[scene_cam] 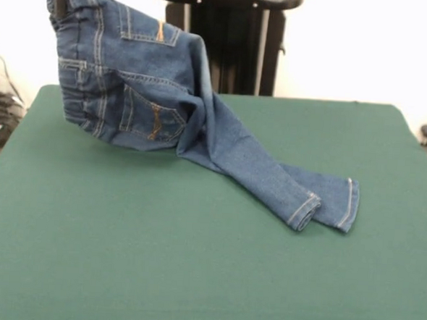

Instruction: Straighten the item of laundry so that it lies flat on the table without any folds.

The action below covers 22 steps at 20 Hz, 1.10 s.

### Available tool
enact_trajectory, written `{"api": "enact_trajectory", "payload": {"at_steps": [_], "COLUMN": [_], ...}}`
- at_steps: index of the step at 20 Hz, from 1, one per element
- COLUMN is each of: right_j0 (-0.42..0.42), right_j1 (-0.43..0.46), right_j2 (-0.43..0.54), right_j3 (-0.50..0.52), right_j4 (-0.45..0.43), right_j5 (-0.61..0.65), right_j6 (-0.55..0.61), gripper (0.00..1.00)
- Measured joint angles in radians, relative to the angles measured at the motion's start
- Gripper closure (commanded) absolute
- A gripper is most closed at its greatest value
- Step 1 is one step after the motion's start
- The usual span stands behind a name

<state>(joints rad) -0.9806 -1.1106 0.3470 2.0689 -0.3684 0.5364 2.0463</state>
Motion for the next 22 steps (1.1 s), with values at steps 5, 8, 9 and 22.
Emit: {"api": "enact_trajectory", "payload": {"at_steps": [5,8,9,22], "right_j0": [-0.020,-0.025,-0.028,-0.038], "right_j1": [0.014,0.018,0.019,0.014], "right_j2": [0.034,0.041,0.046,0.057], "right_j3": [-0.005,-0.005,-0.005,-0.006], "right_j4": [-0.016,-0.016,-0.016,-0.016], "right_j5": [0.000,0.000,0.000,0.000], "right_j6": [0.000,0.000,0.000,0.000], "gripper": [0.00,0.00,0.00,0.00]}}
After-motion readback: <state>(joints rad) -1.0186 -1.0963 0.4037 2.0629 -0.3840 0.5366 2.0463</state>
